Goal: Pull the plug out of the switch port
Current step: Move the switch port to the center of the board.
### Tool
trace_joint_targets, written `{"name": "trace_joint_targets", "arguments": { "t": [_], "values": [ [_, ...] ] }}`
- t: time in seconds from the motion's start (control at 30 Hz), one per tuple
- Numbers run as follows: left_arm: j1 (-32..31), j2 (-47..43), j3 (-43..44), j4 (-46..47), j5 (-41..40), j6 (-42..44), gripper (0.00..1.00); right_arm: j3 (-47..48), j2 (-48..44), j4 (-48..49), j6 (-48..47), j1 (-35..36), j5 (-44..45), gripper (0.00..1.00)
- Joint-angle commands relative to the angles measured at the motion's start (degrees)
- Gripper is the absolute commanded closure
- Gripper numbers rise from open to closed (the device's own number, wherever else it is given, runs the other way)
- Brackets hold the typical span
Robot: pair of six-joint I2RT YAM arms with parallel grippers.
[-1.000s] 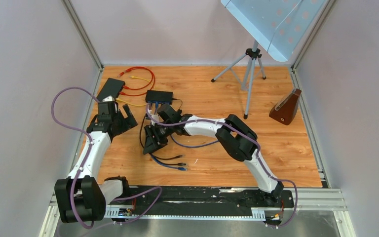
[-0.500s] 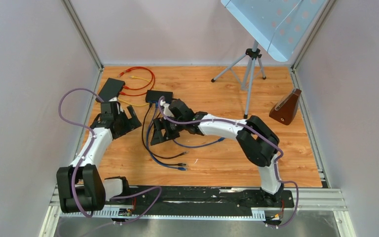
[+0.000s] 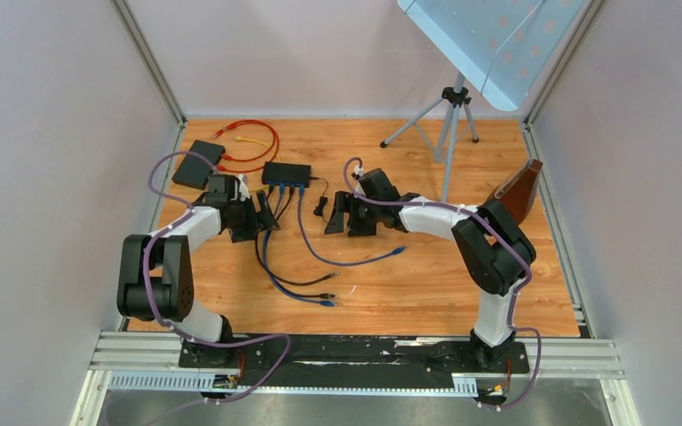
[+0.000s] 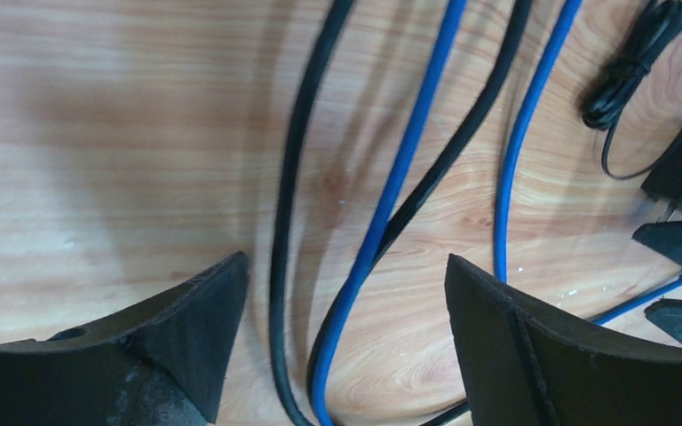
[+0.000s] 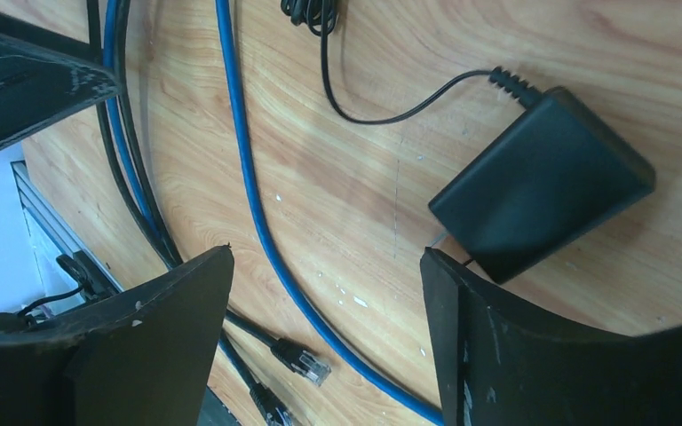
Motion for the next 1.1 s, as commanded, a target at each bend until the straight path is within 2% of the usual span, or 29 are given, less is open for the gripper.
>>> {"name": "trace_joint_targets", "arguments": {
  "t": [0.0,0.17,0.23,0.5,0.67,0.87,1.03,1.07],
  "values": [
    [-2.76,3.47,2.25,2.4,3.29,2.67,0.15,-0.8,-4.6,2.89,0.62,-0.37,-0.44,0.23],
    [-7.4,6.33,3.64,2.66,5.19,5.3,0.21,-1.84,-5.15,3.75,0.75,-0.9,-0.8,0.24],
    [-8.81,7.47,3.8,2.4,5.22,5.64,0.31,-2.24,-5.22,4.18,0.75,-1.07,-1.18,0.25],
    [-14.48,6.98,3.64,0.43,5.77,8.09,0.37,-4.3,-5.75,4.66,-0.52,-2.43,1.16,0.26],
    [-19.38,7.56,5.85,-3.79,6.53,11.49,0.38,-5.61,-6.03,4.48,-2.36,-3.55,3.07,0.26],
    [-21.26,7.33,6.4,-5.6,8.12,12.27,0.38,-5.1,-2.38,3.26,-5.82,-5.12,0.45,0.27],
    [-21.38,4.18,6.48,-8.32,4.7,13.11,0.32,-5.24,-0.54,1.03,-8.56,-5.22,-9.65,0.34],
    [-21.39,3.66,6.56,-8.86,3.7,13.01,0.27,-6.35,-0.4,0.79,-8.71,-5.15,-10.79,0.37]
  ]
}}
